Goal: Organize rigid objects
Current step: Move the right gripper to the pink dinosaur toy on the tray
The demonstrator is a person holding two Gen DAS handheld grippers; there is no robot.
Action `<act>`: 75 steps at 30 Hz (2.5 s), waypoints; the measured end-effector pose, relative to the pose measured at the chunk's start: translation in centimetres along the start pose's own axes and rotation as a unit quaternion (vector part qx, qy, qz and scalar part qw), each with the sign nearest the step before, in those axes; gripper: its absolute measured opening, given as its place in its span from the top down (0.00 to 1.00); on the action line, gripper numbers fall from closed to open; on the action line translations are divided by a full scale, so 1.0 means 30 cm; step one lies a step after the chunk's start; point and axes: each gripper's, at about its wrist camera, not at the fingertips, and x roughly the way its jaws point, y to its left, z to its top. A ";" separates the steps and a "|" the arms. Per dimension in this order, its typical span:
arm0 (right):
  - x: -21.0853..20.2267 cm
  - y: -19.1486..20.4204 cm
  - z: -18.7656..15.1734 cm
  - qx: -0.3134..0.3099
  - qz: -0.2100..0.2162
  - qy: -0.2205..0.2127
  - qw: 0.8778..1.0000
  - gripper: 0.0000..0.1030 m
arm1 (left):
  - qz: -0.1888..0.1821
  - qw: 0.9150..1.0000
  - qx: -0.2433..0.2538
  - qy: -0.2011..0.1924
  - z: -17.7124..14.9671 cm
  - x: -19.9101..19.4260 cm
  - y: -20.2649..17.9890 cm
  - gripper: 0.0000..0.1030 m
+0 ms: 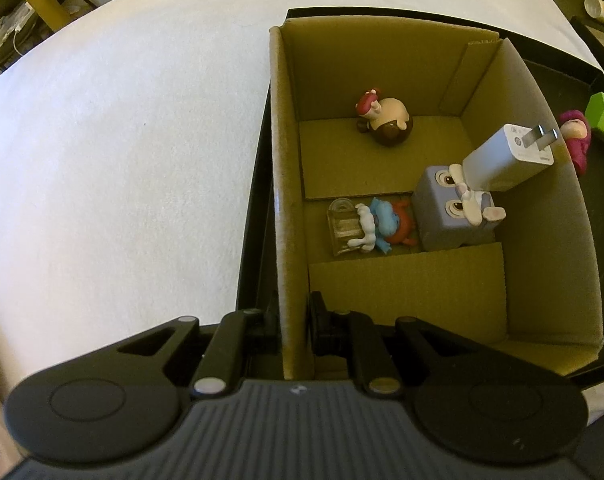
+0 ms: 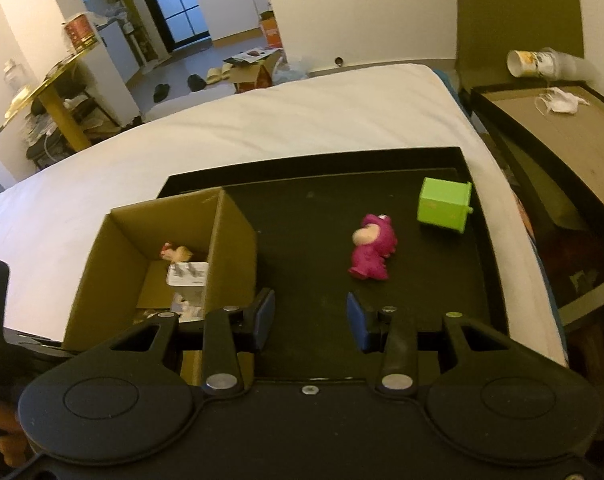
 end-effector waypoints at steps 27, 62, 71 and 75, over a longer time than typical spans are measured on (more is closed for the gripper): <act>0.111 -0.134 -0.014 0.059 -0.013 0.014 0.998 0.53 | 0.012 1.000 0.003 0.014 0.009 0.027 -0.014 0.86; 0.382 -0.145 0.057 0.046 -0.028 0.053 0.997 0.52 | 0.022 1.000 0.002 0.015 0.012 0.036 -0.029 0.85; 0.366 -0.146 0.042 0.015 -0.039 0.049 0.998 0.64 | 0.022 1.000 0.003 0.015 0.012 0.036 -0.028 0.85; 0.329 -0.156 0.019 0.028 -0.034 0.045 0.998 0.64 | 0.022 1.000 0.002 0.015 0.012 0.037 -0.027 0.85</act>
